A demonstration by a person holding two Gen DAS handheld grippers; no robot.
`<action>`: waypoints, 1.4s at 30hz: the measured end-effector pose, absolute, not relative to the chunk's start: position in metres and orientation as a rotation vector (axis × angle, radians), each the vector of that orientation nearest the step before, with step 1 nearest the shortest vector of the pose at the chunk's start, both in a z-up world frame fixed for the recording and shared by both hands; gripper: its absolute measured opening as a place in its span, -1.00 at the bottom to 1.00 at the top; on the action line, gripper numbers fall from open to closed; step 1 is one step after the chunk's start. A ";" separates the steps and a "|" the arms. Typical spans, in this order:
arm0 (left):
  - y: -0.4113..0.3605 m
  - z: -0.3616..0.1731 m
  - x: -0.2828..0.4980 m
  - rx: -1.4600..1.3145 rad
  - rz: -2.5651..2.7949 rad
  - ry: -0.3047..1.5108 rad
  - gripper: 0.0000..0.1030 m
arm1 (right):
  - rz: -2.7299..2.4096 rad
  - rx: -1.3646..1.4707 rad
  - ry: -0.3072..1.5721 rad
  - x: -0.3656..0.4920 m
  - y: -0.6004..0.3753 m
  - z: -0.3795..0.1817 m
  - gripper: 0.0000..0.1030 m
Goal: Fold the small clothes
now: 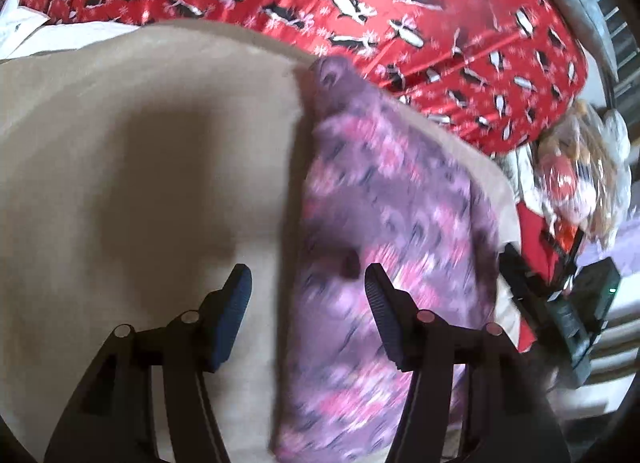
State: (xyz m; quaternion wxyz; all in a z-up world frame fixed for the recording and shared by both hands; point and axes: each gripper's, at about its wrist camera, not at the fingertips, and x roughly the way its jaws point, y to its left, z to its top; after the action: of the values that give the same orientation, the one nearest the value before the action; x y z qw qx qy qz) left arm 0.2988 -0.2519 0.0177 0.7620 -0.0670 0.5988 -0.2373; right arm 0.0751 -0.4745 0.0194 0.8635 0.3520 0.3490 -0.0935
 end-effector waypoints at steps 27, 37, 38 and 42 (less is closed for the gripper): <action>-0.226 0.019 0.221 -0.013 -0.509 1.246 0.32 | -0.047 0.431 0.819 0.019 -0.421 0.037 -0.33; -0.235 -0.006 0.192 0.092 -0.522 1.293 0.39 | -0.180 0.419 0.948 -0.015 -0.411 0.013 -0.16; -0.235 -0.001 0.191 0.090 -0.513 1.269 0.39 | -0.177 0.423 0.891 -0.017 -0.410 0.025 -0.13; -0.243 -0.005 0.193 0.129 -0.471 1.259 0.39 | -0.180 0.426 0.747 -0.018 -0.406 0.048 -0.46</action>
State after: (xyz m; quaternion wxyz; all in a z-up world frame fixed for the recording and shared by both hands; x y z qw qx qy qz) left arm 0.1931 -0.2428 -0.0051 0.7805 0.0597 0.5828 -0.2181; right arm -0.0179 -0.4056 0.0475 0.9049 0.2064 0.3618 -0.0870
